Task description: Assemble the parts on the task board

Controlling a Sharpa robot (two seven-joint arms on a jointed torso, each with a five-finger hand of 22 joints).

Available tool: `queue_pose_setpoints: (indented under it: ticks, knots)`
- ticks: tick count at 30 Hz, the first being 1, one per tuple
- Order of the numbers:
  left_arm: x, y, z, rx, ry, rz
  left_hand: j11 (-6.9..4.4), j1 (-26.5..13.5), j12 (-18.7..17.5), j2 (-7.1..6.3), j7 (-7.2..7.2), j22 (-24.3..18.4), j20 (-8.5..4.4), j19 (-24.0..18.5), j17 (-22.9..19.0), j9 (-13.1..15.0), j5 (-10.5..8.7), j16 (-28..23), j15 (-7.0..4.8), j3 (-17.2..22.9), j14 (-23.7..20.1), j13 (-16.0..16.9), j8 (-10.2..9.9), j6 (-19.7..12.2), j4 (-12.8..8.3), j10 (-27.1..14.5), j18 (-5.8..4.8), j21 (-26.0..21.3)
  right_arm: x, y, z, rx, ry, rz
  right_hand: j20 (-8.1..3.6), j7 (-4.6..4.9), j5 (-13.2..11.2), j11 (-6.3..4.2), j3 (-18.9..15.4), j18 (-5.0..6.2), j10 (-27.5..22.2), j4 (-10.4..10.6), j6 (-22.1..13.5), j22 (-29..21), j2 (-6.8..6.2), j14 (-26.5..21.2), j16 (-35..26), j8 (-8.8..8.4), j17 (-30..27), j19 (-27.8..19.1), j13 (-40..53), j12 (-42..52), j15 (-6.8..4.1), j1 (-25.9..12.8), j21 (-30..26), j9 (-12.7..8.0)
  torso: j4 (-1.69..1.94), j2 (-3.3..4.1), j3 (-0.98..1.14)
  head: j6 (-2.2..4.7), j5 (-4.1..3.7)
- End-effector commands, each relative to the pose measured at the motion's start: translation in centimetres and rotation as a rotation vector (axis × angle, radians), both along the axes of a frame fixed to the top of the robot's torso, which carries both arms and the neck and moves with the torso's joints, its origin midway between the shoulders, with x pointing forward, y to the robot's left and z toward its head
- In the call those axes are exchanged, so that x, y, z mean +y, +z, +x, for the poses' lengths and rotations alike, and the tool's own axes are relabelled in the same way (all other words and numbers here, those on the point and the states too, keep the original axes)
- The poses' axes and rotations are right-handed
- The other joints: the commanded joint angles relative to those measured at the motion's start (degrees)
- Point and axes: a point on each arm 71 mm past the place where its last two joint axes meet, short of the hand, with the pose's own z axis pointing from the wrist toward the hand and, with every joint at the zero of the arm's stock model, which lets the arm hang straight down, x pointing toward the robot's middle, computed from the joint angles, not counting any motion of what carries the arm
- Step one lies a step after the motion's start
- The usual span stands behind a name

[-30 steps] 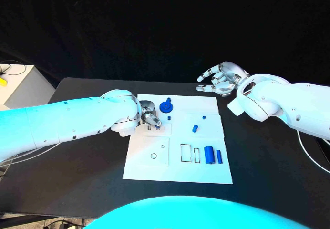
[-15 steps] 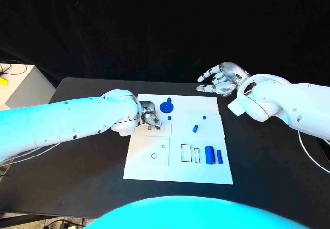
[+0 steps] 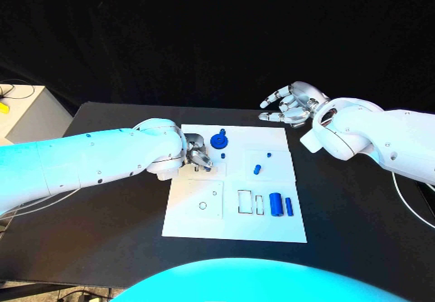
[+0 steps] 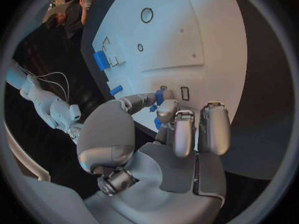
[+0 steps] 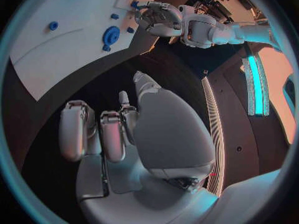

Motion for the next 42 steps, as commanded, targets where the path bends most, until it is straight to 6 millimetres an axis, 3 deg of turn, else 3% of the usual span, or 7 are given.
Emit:
queue_pose_setpoints:
  ticks: [1,42]
  knots:
    - [-0.18,-0.11,-0.17,0.014,-0.021,0.007,-0.11,0.3,0.1,0.14,-1.58,0.1,0.07,0.4,15.1,0.0,0.25,0.2,-0.42,13.6,6.1,-0.2,0.2,2.1,-13.3,0.3,-1.00,0.3,0.13,-0.04,-0.08,0.002,0.019,-0.008,0.16,-0.09,-0.2,-0.13,0.4,0.66,-0.2,0.1,-0.4,7.2,-0.21,4.4,-0.3,0.21,9.3,-0.1,5.0,-0.2,0.28,-0.7,-0.2,0.1,0.03,-0.02,0.02,0.01,0.04]
    - [-0.07,-0.34,-0.30,0.047,-0.033,0.039,-0.13,0.3,0.2,0.12,-1.59,0.2,0.06,0.5,15.1,-0.1,0.35,0.2,-0.43,13.6,6.1,0.0,0.1,2.1,-13.3,0.4,-1.03,0.4,0.12,-0.05,-0.04,0.001,0.018,-0.008,0.16,-0.09,-0.2,-0.13,0.4,0.66,-0.2,0.1,-0.4,7.2,-0.21,4.4,-0.3,0.21,9.3,-0.1,5.0,-0.2,0.28,-0.7,-0.2,0.1,-0.05,0.02,0.04,0.01,0.07]
